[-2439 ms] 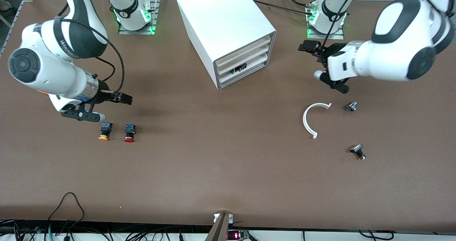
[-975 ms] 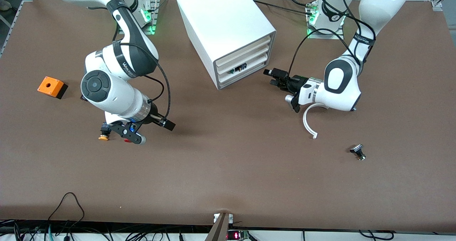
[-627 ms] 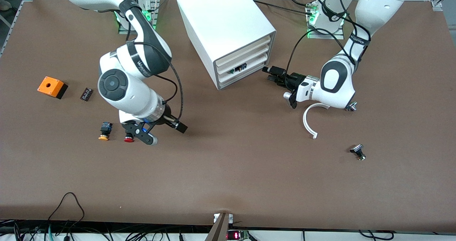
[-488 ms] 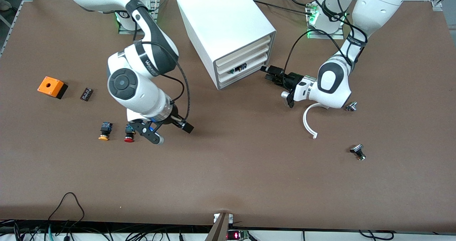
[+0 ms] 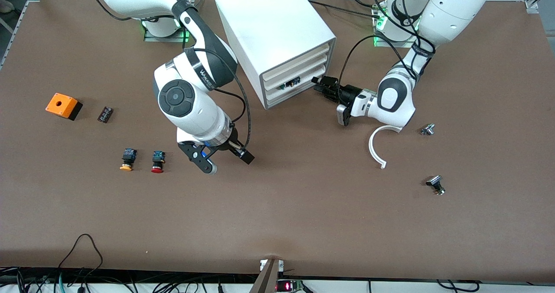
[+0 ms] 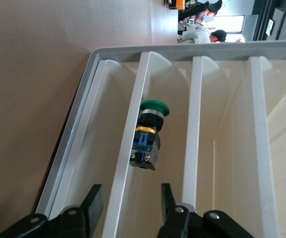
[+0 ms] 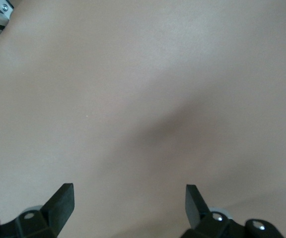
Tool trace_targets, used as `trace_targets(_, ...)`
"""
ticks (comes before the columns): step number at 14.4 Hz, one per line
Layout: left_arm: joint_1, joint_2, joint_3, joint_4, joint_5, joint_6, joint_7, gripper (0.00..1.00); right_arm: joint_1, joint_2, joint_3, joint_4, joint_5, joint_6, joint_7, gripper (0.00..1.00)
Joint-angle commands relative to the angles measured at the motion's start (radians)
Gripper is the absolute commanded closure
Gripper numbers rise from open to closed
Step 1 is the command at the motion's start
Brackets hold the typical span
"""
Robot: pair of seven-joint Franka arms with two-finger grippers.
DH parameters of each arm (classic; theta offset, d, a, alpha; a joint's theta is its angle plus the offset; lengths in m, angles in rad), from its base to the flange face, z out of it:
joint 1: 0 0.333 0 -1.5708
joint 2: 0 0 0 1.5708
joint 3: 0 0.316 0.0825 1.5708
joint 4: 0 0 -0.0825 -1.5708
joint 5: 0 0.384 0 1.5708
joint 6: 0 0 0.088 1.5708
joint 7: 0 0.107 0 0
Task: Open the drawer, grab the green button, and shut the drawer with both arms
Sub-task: 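Pull the drawer open with the left gripper while the right gripper reaches in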
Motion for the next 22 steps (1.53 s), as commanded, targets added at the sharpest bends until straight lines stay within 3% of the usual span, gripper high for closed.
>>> trace_targets(1,-0.01,0.036,-0.003,-0.009,-0.066,0.012,0.08,0.46,0.034,0.045,-0.004,0.073,0.013,-0.008,0.09,0.01)
trace_targets(8,-0.055,0.036,-0.003,-0.041,-0.118,0.013,0.12,0.53,0.051,0.056,0.013,0.12,0.071,-0.016,0.199,0.01)
trace_targets(10,-0.058,0.036,-0.003,-0.052,-0.126,0.013,0.14,0.64,0.069,0.056,0.011,0.13,0.071,-0.01,0.235,0.01)
trace_targets(11,-0.057,0.036,-0.003,-0.052,-0.126,0.013,0.142,0.64,0.075,0.056,0.011,0.136,0.071,-0.005,0.246,0.01)
trace_targets(12,-0.058,0.036,-0.003,-0.052,-0.126,0.013,0.143,0.69,0.081,0.056,0.01,0.137,0.069,0.004,0.259,0.01)
trace_targets(15,-0.057,0.042,-0.002,-0.052,-0.126,0.01,0.145,1.0,0.091,0.062,0.011,0.171,0.069,0.015,0.292,0.01)
trace_targets(22,-0.017,0.043,0.023,0.001,-0.108,0.007,0.131,1.0,0.138,0.066,0.001,0.18,0.068,0.03,0.361,0.01)
